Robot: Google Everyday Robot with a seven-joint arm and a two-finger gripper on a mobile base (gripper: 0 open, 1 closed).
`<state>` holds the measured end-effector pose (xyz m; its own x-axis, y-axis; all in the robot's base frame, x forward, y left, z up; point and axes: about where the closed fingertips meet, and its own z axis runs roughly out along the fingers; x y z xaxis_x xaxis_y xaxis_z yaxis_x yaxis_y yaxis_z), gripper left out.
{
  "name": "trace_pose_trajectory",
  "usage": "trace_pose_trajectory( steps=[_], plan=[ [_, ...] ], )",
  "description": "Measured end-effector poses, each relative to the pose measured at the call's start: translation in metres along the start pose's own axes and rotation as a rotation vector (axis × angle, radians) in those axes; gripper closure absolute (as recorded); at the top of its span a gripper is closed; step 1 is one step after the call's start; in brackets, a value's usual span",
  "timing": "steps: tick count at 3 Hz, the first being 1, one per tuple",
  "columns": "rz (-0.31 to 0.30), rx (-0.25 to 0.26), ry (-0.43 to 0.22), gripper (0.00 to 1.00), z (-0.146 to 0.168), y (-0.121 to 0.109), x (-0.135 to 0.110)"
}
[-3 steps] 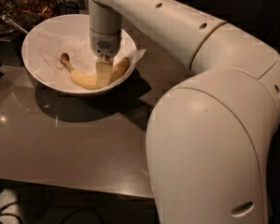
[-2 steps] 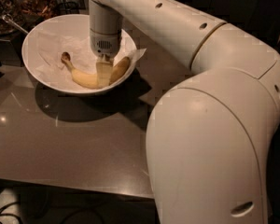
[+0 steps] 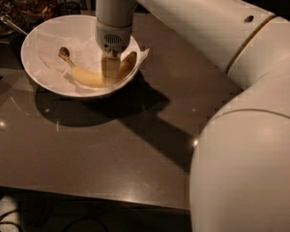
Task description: Pick banana from white bowl
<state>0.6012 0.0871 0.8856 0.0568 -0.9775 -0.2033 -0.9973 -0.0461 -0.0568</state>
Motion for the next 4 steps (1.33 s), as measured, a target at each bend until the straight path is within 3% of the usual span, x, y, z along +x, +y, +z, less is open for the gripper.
trace_pose_trajectory(
  steps=[2,4],
  plan=[
    [-0.083,0.096,-0.039,1.0,-0.065,0.049,-0.011],
    [-0.114,0.188,-0.05,1.0,-0.105,0.124,-0.004]
  ],
)
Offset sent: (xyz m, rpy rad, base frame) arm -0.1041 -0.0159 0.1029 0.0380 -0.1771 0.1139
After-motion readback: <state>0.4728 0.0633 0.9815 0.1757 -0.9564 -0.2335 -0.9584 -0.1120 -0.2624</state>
